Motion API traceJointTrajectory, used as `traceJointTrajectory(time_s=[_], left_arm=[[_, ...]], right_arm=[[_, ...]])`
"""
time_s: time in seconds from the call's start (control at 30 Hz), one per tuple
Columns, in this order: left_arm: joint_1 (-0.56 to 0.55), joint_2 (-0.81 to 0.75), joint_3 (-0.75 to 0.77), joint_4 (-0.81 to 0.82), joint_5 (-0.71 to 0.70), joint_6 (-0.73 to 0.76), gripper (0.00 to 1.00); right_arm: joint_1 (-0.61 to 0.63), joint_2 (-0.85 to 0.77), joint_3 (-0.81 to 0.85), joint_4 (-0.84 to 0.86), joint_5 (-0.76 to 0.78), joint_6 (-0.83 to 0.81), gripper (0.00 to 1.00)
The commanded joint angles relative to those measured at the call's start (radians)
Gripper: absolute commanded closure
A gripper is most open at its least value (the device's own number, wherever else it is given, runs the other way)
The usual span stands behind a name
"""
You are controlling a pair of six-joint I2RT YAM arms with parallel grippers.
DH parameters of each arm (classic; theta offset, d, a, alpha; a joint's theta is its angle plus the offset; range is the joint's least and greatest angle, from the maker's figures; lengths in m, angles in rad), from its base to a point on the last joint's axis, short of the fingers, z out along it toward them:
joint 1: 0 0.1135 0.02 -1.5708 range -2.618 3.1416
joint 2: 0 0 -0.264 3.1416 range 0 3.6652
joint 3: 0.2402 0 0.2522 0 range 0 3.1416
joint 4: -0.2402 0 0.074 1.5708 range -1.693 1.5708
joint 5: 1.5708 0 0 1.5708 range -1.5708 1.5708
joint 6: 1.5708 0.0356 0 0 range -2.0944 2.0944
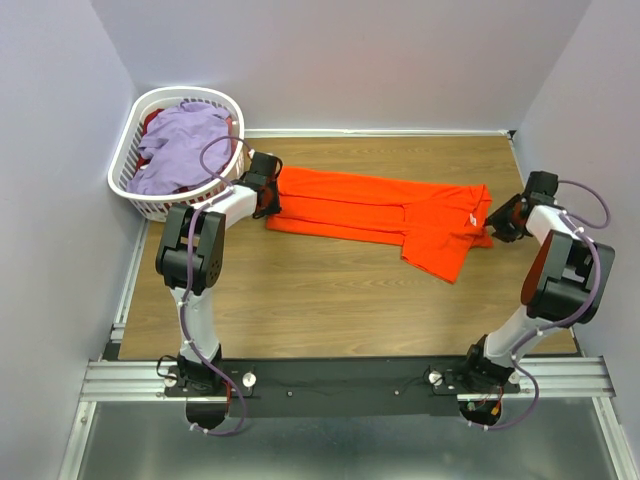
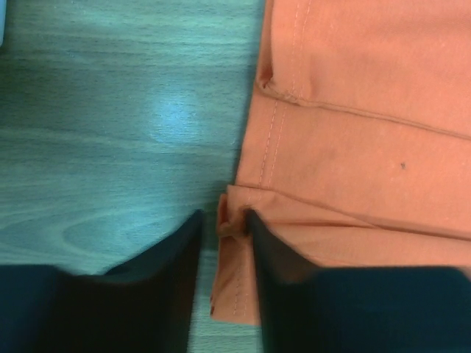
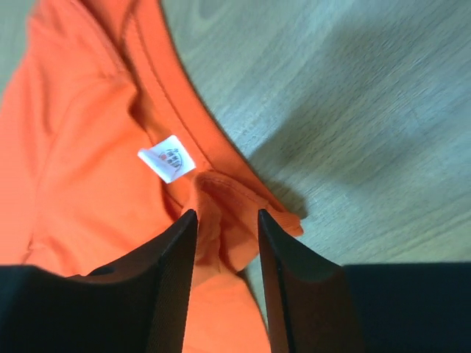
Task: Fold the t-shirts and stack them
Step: Fold the tshirt
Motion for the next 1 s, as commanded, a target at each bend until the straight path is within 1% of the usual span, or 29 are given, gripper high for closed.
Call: traceJointTrajectory(time_s=[0.0,0.03,0.07,0.13,0.17,0.2,0.23,0.3,0.4,0.43,0.47,0.57,0.6,0.73,0.8,0.83,0.87,0.93,0.97], left_arm=[[0.001,-0.038,-0.012,0.008,-0.019,0.024,0.5],[-0.001,-0.053,-0.014,0.009,-0.026,0.027,0.49],[-0.005,-0.062,-0.015,0.011,-0.031,0.025,0.4],[-0.007,-0.092,-0.02,0.016,-0.04,0.024,0.28],[-0.007,-0.102,-0.024,0.017,-0.042,0.025,0.22],[-0.01,-0.124,-0.028,0.022,-0.045,0.024,0.19],[-0.009,-0.134,-0.034,0.026,-0.045,0.027,0.1],[-0.013,-0.167,-0.04,0.026,-0.057,0.042,0.04],[-0.021,-0.21,-0.051,0.028,-0.077,0.059,0.03],[-0.028,-0.248,-0.055,0.029,-0.092,0.062,0.02],[-0.035,-0.268,-0.066,0.031,-0.098,0.065,0.02],[-0.065,-0.366,-0.099,0.048,-0.124,0.081,0.02],[-0.074,-0.421,-0.113,0.057,-0.14,0.09,0.02],[-0.091,-0.562,-0.213,0.094,-0.166,0.108,0.02],[-0.091,-0.618,-0.276,0.106,-0.172,0.111,0.02],[-0.091,-0.669,-0.299,0.115,-0.189,0.114,0.02],[-0.091,-0.694,-0.339,0.135,-0.195,0.116,0.02],[-0.091,-0.749,-0.374,0.157,-0.207,0.119,0.02],[-0.091,-0.762,-0.389,0.163,-0.212,0.12,0.02]], right_arm=[[0.005,-0.107,-0.001,-0.001,0.045,-0.017,0.51],[0.008,-0.127,-0.007,-0.01,0.048,-0.016,0.5],[0.016,-0.172,-0.024,-0.025,0.058,-0.016,0.48],[0.034,-0.213,-0.044,-0.044,0.07,-0.016,0.42],[0.042,-0.236,-0.053,-0.053,0.07,-0.016,0.41],[0.05,-0.271,-0.072,-0.077,0.071,-0.014,0.39],[0.069,-0.289,-0.078,-0.094,0.096,-0.019,0.37],[0.096,-0.333,-0.104,-0.133,0.102,-0.028,0.33],[0.175,-0.361,-0.135,-0.168,0.12,-0.028,0.3],[0.201,-0.374,-0.158,-0.191,0.134,-0.019,0.29],[0.253,-0.382,-0.168,-0.199,0.159,-0.013,0.29],[0.332,-0.399,-0.222,-0.213,0.179,0.021,0.29],[0.346,-0.399,-0.236,-0.216,0.182,0.036,0.29],[0.418,-0.381,-0.284,-0.216,0.199,0.069,0.35],[0.428,-0.353,-0.302,-0.208,0.206,0.081,0.38],[0.433,-0.344,-0.307,-0.202,0.21,0.09,0.39],[0.438,-0.335,-0.311,-0.194,0.22,0.093,0.41],[0.441,-0.307,-0.317,-0.173,0.222,0.101,0.45],[0.439,-0.298,-0.317,-0.168,0.222,0.104,0.45]])
